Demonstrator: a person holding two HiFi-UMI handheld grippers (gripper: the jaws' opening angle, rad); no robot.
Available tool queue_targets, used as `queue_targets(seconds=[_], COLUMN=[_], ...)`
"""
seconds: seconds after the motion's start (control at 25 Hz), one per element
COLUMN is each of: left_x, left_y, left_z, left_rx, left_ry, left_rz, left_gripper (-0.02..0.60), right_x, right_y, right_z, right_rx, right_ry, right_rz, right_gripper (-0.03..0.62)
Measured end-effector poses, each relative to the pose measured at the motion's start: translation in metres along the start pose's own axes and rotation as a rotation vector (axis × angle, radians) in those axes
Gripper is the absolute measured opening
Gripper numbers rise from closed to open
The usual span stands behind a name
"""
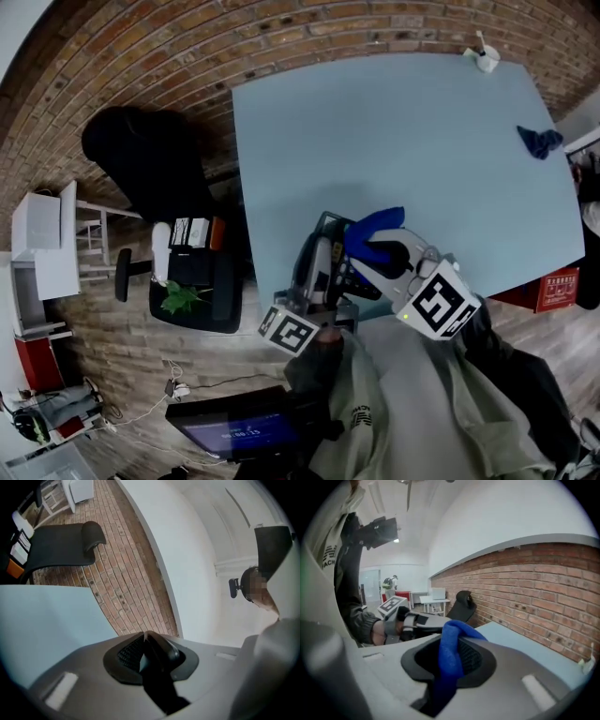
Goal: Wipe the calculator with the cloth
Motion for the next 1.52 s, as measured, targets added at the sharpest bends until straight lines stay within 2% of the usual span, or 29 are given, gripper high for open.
queue_targets(seconds=[0.12, 0.2, 0.28, 0.4, 0.48, 0.56, 0.64, 0.76, 0.84, 0.92, 1.04, 1.16, 1.24, 1.4, 1.52], left_x=[-0.003, -0.003, 0.002, 0.009, 0.01, 0.011, 0.011, 0.016, 0.017, 0.014, 0.007, 0.005, 0.004, 0.007, 0.009], left_y=[-0.005, -0.007, -0.004, -0.002, -0.007, -0.011, -0.014, -0.014, -0.013, -0.014, -0.022, -0.034, -0.039, -0.041, -0.042], left_z=[0.002, 0.003, 0.006, 0.007, 0.005, 0.003, 0.005, 0.014, 0.018, 0.014, 0.004, -0.004, -0.004, 0.007, 0.011], left_rx=[-0.026, -0.045, -0.038, -0.008, -0.005, 0.003, 0.007, -0.009, -0.001, 0.014, 0.003, 0.006, 0.026, 0.092, 0.077], left_ry=[0.021, 0.018, 0.018, 0.021, 0.02, 0.021, 0.024, 0.048, 0.052, 0.028, -0.015, -0.043, -0.043, -0.015, 0.01], left_rz=[0.014, 0.034, 0.032, 0.009, 0.011, 0.011, 0.015, 0.035, 0.039, 0.043, 0.082, 0.132, 0.138, 0.108, 0.116], left_gripper=[0.052, 0.052, 0.052, 0.054, 0.054, 0.055, 0.055, 0.055, 0.055, 0.055, 0.055, 0.055, 0.054, 0.043, 0.043], right_x=[0.002, 0.002, -0.004, -0.011, -0.01, -0.012, -0.018, -0.02, -0.016, -0.012, -0.01, -0.011, -0.017, -0.028, -0.023], right_y=[-0.002, -0.007, -0.012, -0.016, -0.019, -0.02, -0.019, -0.018, -0.018, -0.024, -0.029, -0.026, -0.021, -0.008, -0.028], right_z=[0.049, 0.069, 0.064, 0.018, -0.013, -0.025, -0.01, 0.033, 0.048, 0.035, -0.009, -0.039, -0.04, -0.015, -0.025], right_rx=[0.036, 0.039, 0.044, 0.02, 0.01, 0.008, 0.022, 0.044, 0.05, 0.036, -0.017, -0.011, 0.002, 0.0, -0.004], right_ry=[0.192, 0.257, 0.236, 0.105, 0.023, -0.01, 0.026, 0.166, 0.239, 0.209, 0.054, -0.067, -0.063, 0.054, 0.03], right_rz=[0.044, 0.059, 0.033, -0.027, -0.011, 0.001, 0.016, 0.067, 0.072, 0.049, 0.018, 0.017, 0.019, -0.016, 0.032], right_gripper=[0.074, 0.072, 0.073, 0.072, 0.072, 0.073, 0.072, 0.074, 0.073, 0.074, 0.072, 0.072, 0.074, 0.066, 0.069])
Point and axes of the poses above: the fingertips, and each gripper's own axes: x backward along the fingers, z to its left, y out of its top, the point moved 1 cm from there along x, backward along the fingers, and after that the axes turned 12 degrees about -z, right-handed, at the moved point
